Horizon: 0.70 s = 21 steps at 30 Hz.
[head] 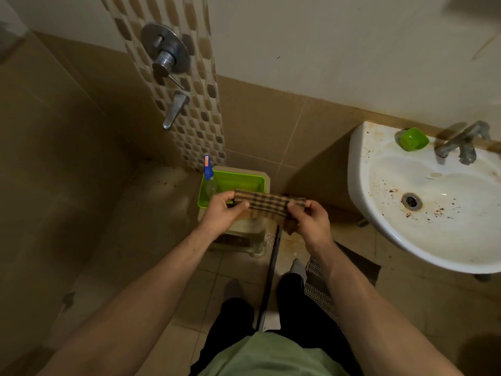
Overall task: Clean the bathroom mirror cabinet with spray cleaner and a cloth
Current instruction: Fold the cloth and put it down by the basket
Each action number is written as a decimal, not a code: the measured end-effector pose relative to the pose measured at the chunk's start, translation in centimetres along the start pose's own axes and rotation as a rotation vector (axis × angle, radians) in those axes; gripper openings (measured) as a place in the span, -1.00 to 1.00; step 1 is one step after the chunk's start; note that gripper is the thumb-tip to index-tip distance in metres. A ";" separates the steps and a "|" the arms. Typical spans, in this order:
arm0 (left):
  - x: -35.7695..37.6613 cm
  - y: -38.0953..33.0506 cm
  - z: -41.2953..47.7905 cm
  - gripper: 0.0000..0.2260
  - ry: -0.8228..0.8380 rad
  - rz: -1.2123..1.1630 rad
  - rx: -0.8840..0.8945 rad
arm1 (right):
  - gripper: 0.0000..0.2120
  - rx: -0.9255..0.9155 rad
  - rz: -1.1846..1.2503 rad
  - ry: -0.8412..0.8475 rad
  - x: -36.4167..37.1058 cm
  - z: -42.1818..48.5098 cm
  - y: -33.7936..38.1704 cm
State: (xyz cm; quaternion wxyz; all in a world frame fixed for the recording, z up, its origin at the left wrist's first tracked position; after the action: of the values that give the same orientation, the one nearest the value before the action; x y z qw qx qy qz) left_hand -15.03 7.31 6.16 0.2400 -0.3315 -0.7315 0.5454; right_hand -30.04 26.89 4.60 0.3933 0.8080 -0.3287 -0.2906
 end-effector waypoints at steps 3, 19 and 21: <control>-0.5 3.4 0.4 -0.82 -0.094 0.158 -0.085 | -0.62 0.001 -0.215 0.000 0.9 0.7 -0.9; -0.7 15.1 3.7 -0.38 -0.633 -0.551 -0.666 | -0.57 -0.344 -1.015 0.221 11.2 12.7 6.5; -0.2 15.6 4.8 -0.36 -0.606 -0.594 -0.682 | -0.54 -0.365 -1.109 0.279 13.0 14.2 6.8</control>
State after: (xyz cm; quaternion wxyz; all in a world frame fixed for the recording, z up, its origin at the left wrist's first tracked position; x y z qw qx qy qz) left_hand -14.85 6.93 -10.12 0.0410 0.0022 -0.9655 0.2571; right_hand -34.41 7.49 0.03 0.3550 0.8088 0.2518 -0.3955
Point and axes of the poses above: each hand's wrist, its own z-axis towards the middle knuckle, its own x-axis out of the palm, y = z × x, the point moved 8 cm from there along z, towards the middle knuckle, and after that the axes turned 10 degrees about -z, right-handed, at the moved point
